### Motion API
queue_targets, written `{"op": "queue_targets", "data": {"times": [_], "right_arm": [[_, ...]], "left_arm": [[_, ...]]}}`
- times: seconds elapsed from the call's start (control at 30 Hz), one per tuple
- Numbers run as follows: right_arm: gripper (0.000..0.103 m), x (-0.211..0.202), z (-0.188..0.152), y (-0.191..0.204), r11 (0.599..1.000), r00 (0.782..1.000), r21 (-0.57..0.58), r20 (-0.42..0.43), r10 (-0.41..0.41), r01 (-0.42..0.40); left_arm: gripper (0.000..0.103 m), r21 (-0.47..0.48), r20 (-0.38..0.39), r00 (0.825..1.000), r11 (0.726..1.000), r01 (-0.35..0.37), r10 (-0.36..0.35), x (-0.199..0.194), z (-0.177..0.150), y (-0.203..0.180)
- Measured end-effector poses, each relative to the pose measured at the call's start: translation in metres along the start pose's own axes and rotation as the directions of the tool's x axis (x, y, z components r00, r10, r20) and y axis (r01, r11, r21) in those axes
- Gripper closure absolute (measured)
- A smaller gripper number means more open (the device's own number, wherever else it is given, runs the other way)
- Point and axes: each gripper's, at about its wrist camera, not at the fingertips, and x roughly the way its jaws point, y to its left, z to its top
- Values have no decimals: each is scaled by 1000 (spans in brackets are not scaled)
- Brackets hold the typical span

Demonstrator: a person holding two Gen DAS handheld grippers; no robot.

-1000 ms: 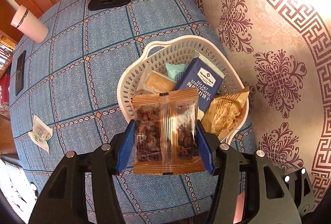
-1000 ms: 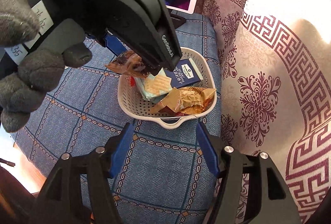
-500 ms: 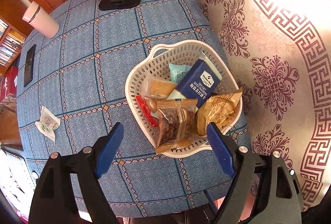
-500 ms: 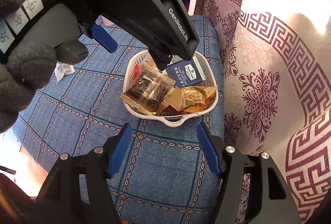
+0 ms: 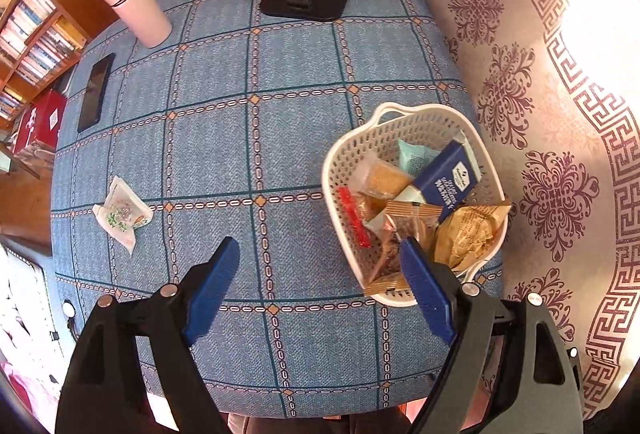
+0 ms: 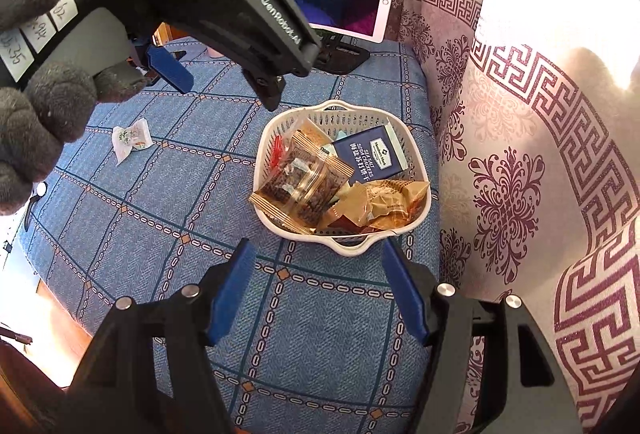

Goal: Organize snacks
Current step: 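Withdraw both grippers from the basket toward the white bread bag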

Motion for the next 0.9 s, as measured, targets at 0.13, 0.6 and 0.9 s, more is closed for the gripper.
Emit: {"op": "queue_targets", "data": {"times": [0.13, 0.6, 0.9], "right_arm": [[37, -7, 3, 11, 1000, 1000, -25, 24, 8, -7], [33, -20, 5, 36, 999, 998, -28, 53, -17, 19], [33, -20, 15, 47, 1000, 998, -14, 55, -23, 24]], "left_arm": [[20, -57, 22, 1000, 998, -21, 22, -6, -7, 27], [20, -165, 65, 995, 984, -68, 80, -7, -33, 98], [20, -204, 84, 993, 977, -69, 88, 3, -44, 138]]}}
